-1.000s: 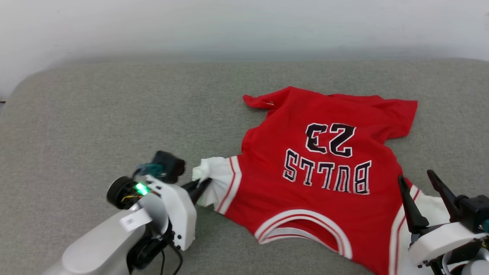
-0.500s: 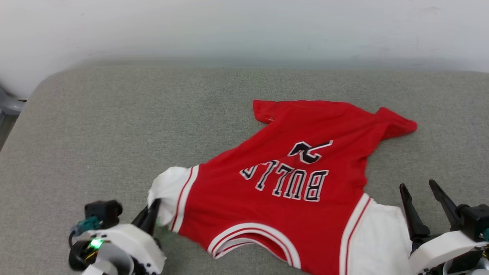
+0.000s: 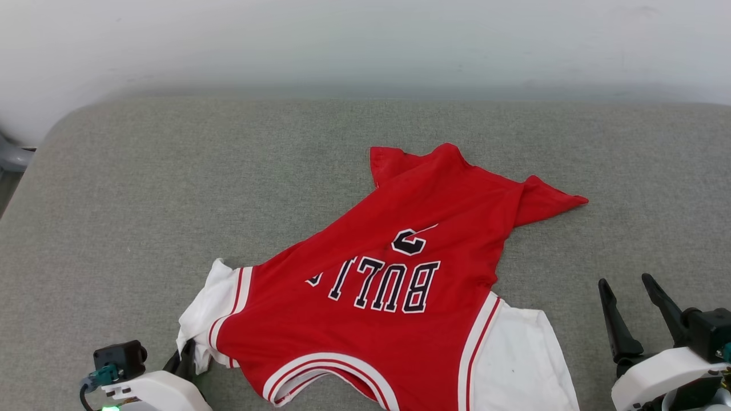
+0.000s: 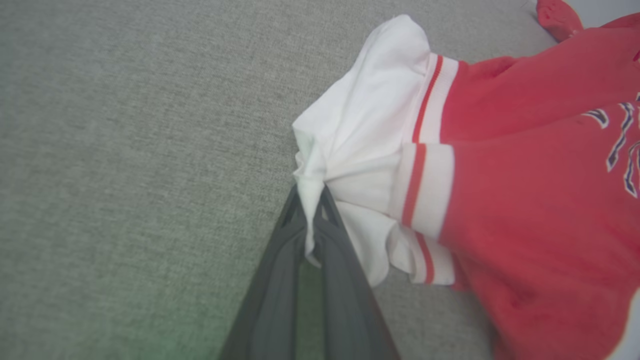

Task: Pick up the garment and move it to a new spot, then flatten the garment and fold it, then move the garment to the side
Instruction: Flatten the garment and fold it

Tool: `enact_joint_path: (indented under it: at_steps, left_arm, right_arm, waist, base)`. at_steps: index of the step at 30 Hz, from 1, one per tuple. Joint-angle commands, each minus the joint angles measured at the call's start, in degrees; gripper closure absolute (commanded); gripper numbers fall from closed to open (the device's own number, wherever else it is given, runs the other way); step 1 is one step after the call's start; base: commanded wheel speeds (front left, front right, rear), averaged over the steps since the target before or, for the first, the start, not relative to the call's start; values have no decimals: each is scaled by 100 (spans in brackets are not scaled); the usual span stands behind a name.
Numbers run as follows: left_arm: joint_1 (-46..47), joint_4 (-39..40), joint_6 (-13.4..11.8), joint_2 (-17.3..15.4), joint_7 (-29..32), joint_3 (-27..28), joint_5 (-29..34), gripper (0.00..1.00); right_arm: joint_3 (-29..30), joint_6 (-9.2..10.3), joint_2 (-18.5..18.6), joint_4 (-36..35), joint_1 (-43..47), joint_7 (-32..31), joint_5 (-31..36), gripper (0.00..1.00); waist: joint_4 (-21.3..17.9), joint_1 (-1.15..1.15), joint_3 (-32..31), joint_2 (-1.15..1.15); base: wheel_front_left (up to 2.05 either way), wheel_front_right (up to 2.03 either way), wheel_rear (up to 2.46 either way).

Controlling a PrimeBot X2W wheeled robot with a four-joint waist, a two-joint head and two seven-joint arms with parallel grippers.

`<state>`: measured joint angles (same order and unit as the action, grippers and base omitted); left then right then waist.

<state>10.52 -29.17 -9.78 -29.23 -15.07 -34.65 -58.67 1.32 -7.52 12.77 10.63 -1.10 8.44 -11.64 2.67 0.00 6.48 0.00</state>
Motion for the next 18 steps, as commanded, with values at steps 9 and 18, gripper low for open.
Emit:
enact_joint_path:
  at_steps: [9,18]
  left_arm:
    - [-237,277,-3,235,-13,804,1264,0]
    - [-979,1698,-400,439,-13,1700,2760,0]
  right_arm:
    - [-29,6,182,-310,-85,-77,35,0]
    - [-284,6,1030,-1170,-227,-907,-130,0]
  waist:
    - [23,0,-258,0]
    - [56,0,-508,0]
  base:
    - [0,0,0]
    - [0,0,0]
